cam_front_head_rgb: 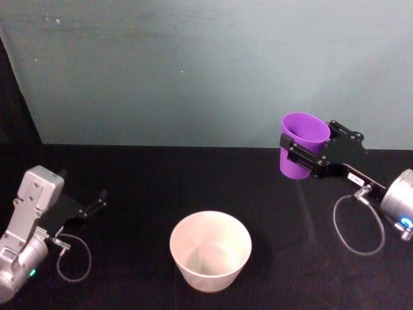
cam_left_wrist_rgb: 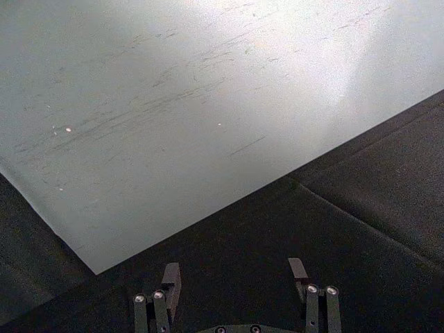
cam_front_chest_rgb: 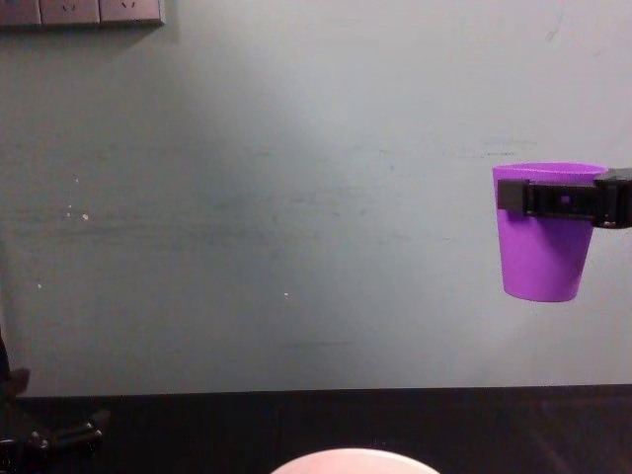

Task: Pick up the cup and pour the mung beans from the cup into the bowl.

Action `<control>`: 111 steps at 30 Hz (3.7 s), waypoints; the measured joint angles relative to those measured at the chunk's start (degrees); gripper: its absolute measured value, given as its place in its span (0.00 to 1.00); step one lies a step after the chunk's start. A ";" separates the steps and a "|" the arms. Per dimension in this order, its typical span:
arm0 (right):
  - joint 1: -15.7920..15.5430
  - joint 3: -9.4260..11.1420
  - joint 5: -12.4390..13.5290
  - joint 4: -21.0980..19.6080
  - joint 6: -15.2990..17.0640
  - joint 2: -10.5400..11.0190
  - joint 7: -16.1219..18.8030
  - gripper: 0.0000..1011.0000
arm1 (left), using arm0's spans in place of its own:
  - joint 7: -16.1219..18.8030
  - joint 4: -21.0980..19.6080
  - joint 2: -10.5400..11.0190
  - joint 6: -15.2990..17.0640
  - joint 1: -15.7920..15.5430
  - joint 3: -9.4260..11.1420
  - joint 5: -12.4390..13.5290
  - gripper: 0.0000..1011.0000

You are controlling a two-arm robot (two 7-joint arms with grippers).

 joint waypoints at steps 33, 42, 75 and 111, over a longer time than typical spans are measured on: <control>0.00 0.00 0.00 0.00 0.00 0.00 0.00 0.72 | 0.00 0.00 0.00 0.00 0.00 0.00 0.00 0.99; 0.00 0.00 0.00 0.00 0.00 0.00 0.00 0.72 | 0.00 0.00 0.00 0.00 0.00 0.00 -0.01 0.99; 0.00 0.00 0.00 0.00 0.00 0.00 0.00 0.72 | 0.00 0.00 0.00 0.00 0.00 0.00 0.00 0.99; 0.00 0.00 0.00 0.00 0.00 0.00 0.00 0.72 | 0.00 0.00 0.00 0.00 0.00 0.00 0.00 0.99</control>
